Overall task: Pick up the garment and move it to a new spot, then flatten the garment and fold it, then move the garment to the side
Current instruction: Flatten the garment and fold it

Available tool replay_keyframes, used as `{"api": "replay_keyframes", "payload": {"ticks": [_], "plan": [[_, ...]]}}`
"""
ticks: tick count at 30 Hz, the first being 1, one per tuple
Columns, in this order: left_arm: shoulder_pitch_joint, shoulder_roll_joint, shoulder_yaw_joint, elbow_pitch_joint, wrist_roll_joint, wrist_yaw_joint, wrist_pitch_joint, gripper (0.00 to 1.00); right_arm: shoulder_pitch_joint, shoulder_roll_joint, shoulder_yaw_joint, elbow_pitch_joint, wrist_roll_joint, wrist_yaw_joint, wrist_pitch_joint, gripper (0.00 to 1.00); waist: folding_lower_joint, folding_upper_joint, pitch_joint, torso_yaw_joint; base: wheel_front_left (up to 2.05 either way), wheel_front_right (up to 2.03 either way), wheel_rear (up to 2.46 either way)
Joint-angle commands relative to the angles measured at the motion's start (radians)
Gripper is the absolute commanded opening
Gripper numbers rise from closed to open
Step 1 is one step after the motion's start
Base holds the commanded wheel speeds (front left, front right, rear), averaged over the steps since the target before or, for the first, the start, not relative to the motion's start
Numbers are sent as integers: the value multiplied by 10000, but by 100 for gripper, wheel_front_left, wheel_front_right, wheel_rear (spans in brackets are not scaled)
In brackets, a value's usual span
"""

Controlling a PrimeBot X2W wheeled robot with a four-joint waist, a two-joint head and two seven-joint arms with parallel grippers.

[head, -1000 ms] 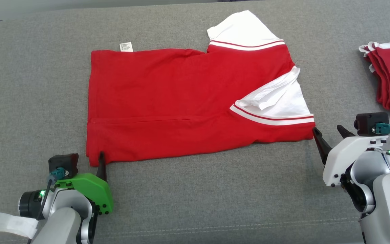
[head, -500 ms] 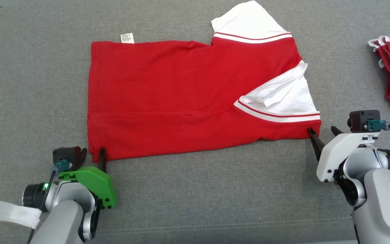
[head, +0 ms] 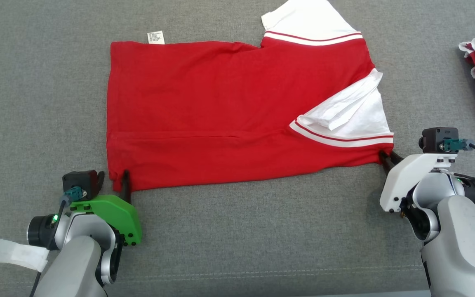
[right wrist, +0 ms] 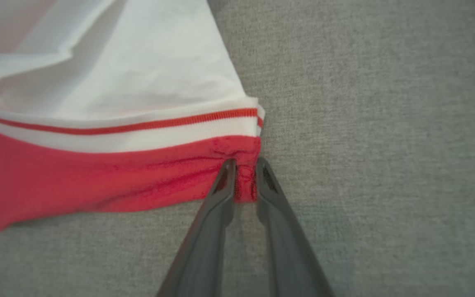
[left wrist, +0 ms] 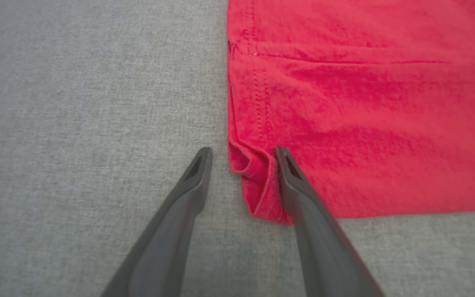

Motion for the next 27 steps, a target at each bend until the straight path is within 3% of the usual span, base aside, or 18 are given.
{"api": "replay_keyframes", "payload": {"ticks": [1, 10, 19, 27], "plan": [[66, -55, -60, 219, -68, -30, 149, 0, 101, 32, 14, 251, 52, -19, 72, 0, 0, 0, -20, 6, 0, 0, 0], [422, -63, -32, 388, -330, -146, 121, 0, 501, 7, -86, -79, 482, -18, 181, 0, 0, 0, -488, -19, 0, 0, 0], [1134, 214, 95, -221, -782, -250, 528, 0, 2116, -460, -311, -2025, 1162, -19, 1285, 0, 0, 0, -1296, -144, 0, 0, 0], [2021, 585, 56, -1131, -983, 23, 1040, 0, 3548, -143, -600, -3505, 1360, -21, 2276, 0, 0, 0, -1723, -300, 0, 0, 0]]}}
